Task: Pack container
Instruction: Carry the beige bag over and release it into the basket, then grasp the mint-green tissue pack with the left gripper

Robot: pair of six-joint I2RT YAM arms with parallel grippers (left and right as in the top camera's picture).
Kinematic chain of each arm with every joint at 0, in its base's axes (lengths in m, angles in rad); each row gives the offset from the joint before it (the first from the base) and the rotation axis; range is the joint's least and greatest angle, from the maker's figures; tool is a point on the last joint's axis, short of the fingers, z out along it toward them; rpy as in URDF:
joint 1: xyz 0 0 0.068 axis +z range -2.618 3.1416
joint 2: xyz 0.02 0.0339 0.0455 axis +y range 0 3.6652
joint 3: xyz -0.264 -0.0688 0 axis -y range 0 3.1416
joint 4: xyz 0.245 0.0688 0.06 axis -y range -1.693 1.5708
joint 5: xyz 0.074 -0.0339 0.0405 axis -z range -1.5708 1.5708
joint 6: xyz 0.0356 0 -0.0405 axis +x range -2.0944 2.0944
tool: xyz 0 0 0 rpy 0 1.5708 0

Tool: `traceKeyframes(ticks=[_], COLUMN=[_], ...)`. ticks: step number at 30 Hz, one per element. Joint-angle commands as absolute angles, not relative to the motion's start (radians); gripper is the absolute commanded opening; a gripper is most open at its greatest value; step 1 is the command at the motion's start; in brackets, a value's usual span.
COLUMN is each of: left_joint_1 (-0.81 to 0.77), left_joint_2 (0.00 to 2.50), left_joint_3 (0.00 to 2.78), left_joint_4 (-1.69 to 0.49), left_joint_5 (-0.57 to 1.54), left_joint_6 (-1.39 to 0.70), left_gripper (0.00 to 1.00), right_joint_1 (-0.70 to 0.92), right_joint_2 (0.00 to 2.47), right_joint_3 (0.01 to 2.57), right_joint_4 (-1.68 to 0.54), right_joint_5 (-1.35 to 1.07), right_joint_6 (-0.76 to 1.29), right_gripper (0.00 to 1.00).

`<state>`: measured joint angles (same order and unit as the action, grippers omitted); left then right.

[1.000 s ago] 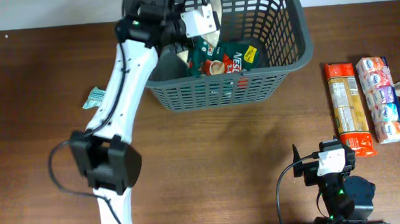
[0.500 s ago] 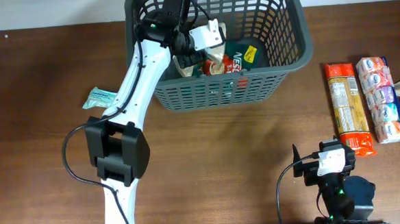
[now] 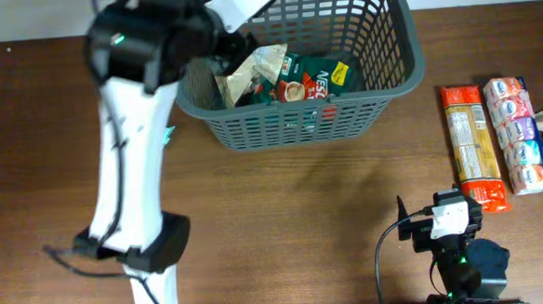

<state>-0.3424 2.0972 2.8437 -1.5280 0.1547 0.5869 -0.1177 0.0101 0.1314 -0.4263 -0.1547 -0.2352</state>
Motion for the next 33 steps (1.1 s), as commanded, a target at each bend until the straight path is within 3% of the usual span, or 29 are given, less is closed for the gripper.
traceKeyframes(ticks=[1, 8, 15, 17, 19, 25, 27, 30, 32, 33], left_joint_1=[-0.308, -0.137, 0.092, 0.153, 0.175, 0.194, 0.194, 0.196, 0.196, 0.196], left_joint_2=[1.997, 1.84, 1.551, 1.502, 1.502, 1.617, 1.671, 1.766, 1.822, 1.849], left_joint_3=[2.871, 2.77, 2.325, 2.112, 1.982, 1.653, 1.612, 1.606, 1.606, 1.606], left_joint_4=[-1.678, -1.687, -1.68, -1.62, -1.554, -1.248, -1.188, -1.14, -1.093, -1.081], left_joint_5=[0.133, 0.079, 0.017, 0.027, 0.062, 0.46, 0.49, 0.485, 0.393, 0.313], left_joint_6=[0.472, 0.313, 0.307, 0.307, 0.307, 0.296, 0.296, 0.238, 0.027, -0.104], left_gripper=[0.66, 0.61, 0.62, 0.77, 0.87, 0.87, 0.99, 0.99, 0.99, 0.9], right_joint_1=[-0.112, -0.112, -0.112, -0.112, -0.112, -0.112, -0.112, -0.112, -0.112, -0.112], right_joint_2=[0.004, 0.004, 0.004, 0.004, 0.004, 0.004, 0.004, 0.004, 0.004, 0.004], right_joint_3=[0.125, 0.125, 0.125, 0.125, 0.125, 0.125, 0.125, 0.125, 0.125, 0.125], right_joint_4=[-0.429, -0.429, -0.429, -0.429, -0.429, -0.429, -0.429, -0.429, -0.429, -0.429], right_joint_5=[-0.146, -0.146, -0.146, -0.146, -0.146, -0.146, -0.146, -0.146, -0.146, -0.146], right_joint_6=[-0.227, -0.227, -0.227, -0.227, -0.227, -0.227, -0.227, -0.227, -0.227, -0.227], right_gripper=[0.99, 0.99, 0.99, 0.99, 0.99, 0.99, 0.99, 0.99, 0.99, 0.99])
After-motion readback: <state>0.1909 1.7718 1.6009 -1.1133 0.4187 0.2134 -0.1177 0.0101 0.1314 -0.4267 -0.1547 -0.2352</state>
